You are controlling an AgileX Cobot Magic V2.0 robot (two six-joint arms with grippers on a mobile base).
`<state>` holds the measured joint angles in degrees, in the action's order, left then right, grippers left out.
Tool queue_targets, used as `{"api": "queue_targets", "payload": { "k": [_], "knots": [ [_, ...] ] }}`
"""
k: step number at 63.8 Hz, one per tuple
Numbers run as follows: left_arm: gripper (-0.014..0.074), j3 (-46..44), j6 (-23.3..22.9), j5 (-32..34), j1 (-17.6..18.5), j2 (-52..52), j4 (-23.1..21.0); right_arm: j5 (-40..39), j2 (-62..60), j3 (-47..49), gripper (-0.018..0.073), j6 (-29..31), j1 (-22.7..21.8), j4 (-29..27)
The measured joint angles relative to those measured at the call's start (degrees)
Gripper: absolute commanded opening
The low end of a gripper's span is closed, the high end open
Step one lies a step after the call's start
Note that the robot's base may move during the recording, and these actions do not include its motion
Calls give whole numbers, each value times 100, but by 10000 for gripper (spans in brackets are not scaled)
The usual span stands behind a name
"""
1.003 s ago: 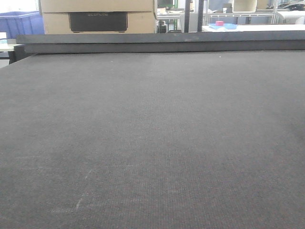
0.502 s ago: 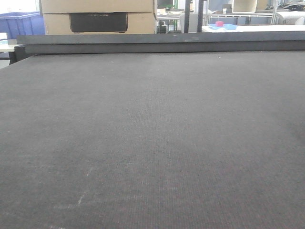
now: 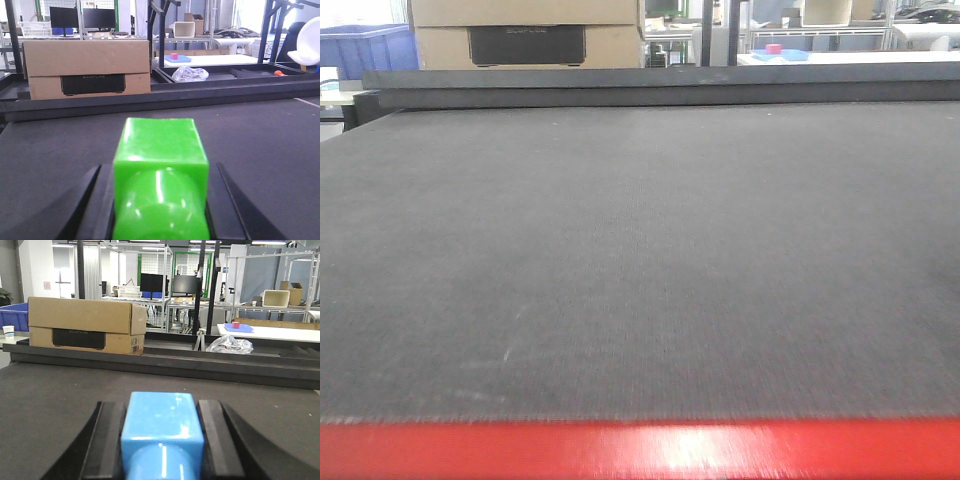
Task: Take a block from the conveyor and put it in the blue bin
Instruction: 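Drive the base past the red table toward the blue bin shelf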
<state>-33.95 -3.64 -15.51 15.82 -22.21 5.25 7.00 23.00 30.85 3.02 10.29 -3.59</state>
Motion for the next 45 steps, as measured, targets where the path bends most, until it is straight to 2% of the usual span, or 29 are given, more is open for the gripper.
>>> {"api": "queue_targets", "payload": {
  "k": [45],
  "knots": [
    [-111, 0, 0, 0, 0, 7, 0, 11, 0, 0, -162, 1, 0, 0]
  ]
}}
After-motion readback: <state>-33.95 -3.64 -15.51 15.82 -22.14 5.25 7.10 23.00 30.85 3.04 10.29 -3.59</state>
